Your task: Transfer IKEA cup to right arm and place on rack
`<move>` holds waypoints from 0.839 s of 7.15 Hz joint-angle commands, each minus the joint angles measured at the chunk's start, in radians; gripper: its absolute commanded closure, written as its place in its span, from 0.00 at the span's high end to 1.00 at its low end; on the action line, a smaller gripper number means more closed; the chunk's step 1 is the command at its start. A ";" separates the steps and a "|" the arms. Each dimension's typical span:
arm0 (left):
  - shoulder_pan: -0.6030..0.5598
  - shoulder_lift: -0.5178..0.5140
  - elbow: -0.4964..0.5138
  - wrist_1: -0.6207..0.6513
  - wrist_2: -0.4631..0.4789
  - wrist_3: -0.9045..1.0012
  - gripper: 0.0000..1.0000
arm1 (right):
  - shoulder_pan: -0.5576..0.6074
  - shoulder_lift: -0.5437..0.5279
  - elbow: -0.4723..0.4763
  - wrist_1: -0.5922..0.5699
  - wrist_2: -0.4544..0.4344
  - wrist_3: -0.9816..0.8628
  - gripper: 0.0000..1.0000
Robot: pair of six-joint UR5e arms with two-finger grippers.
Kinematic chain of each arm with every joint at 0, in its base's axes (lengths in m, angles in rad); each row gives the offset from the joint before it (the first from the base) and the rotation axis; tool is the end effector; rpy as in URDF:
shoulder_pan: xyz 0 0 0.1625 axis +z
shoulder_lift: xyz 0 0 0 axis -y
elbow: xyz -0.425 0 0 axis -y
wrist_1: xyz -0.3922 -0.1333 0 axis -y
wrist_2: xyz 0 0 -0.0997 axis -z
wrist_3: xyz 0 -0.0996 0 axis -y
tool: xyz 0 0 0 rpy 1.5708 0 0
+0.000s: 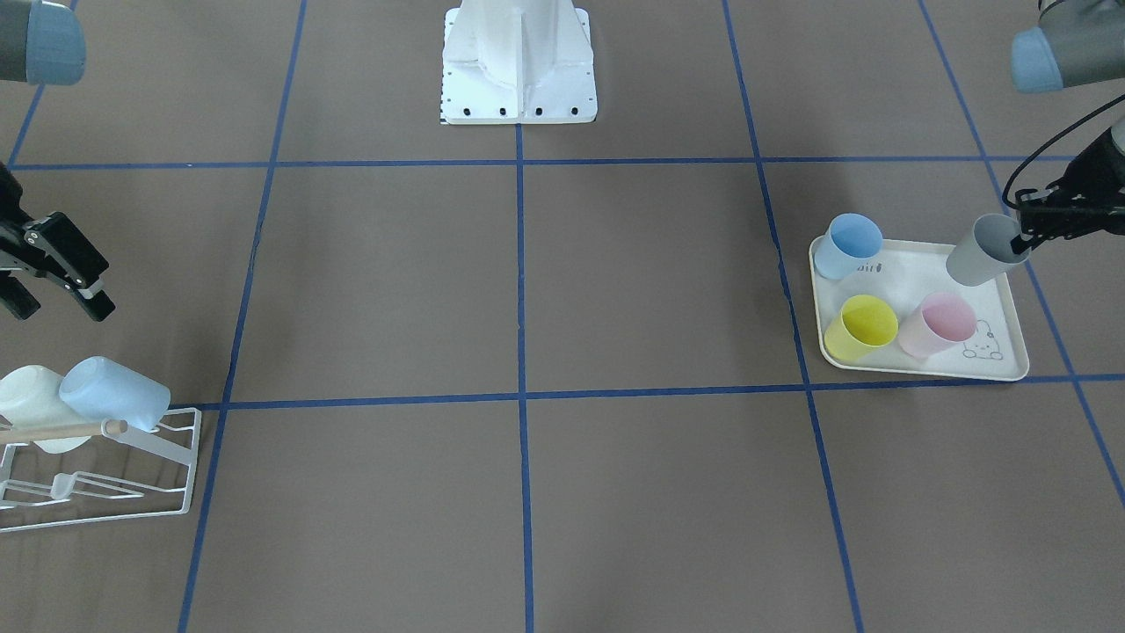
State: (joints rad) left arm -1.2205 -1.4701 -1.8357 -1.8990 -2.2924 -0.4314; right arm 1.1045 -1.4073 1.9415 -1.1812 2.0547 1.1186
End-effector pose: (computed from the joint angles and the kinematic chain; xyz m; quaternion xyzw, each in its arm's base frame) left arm 0.0970 -0.4622 0.5400 0.0804 0.4034 0.0492 0.9101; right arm -0.1638 -0.5189 0.3557 0.1510 -0.4587 0.1773 0.8575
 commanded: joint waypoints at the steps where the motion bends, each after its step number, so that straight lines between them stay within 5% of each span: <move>1: -0.002 -0.097 -0.118 0.153 -0.002 0.002 0.00 | 0.000 0.002 0.001 0.000 -0.002 0.001 1.00; 3: 0.027 -0.139 -0.244 0.158 -0.010 -0.035 0.00 | -0.002 0.005 0.002 0.002 0.008 0.003 1.00; 4: 0.076 -0.206 -0.243 0.140 -0.051 -0.246 0.00 | -0.003 0.007 0.008 0.005 0.013 0.004 1.00; 6: 0.267 -0.477 -0.174 0.152 -0.070 -0.569 0.00 | -0.035 0.042 0.017 0.011 0.016 0.126 1.00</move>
State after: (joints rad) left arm -1.0647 -1.7946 -2.0480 -1.7530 -2.3533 -0.8225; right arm 1.0886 -1.3910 1.9550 -1.1736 2.0682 1.1732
